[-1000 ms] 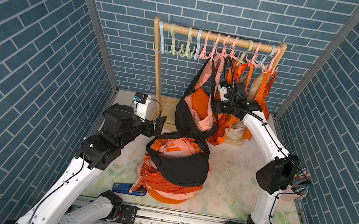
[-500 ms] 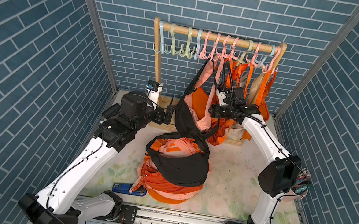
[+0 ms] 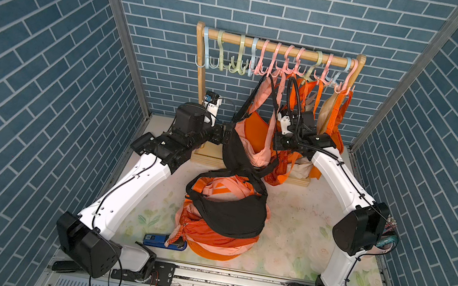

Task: Take the bag off the hook
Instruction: Pick up the bag from the hook.

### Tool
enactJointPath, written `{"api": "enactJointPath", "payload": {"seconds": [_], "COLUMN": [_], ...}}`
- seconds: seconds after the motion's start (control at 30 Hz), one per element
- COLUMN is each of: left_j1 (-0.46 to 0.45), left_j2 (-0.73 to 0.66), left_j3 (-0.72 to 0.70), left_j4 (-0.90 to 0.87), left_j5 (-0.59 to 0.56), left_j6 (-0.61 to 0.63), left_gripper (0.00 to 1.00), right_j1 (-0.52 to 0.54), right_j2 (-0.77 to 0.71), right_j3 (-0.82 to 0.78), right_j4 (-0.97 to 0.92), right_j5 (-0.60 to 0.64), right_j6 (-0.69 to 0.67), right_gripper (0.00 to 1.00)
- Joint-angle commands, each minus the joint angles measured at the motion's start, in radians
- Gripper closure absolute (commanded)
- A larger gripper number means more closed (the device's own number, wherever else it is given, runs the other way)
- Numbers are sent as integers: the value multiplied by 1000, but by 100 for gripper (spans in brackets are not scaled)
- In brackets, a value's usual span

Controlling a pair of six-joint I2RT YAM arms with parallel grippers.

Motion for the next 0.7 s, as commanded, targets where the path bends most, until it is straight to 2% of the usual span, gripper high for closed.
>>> {"api": "enactJointPath", "payload": {"seconds": [0.0,0.1,0.23,0.43,0.67], "left_j1": [6,10,55,58,58], "left_j2": [34,72,140,259,409], "left_j3": [16,17,51,139,267], "left_j4": [87,143,197,262,289], "left_j5": [20,38,118,249,276], "left_j6": [62,95,68,121,120], "left_gripper": [1,1,1,3,7], "right_j1": [0,0,1,3,4], "right_j2": [-23,-41,-78,-128,-167], "right_j3": [26,21,-7,-36,-61], "right_j4": [-24,-32,-23,-22,-33], "right_j5": [6,0,-8,-12,-15], "right_j6": [-17,-13,-9,-10,-17], "right_gripper": [100,100,100,100,100]}}
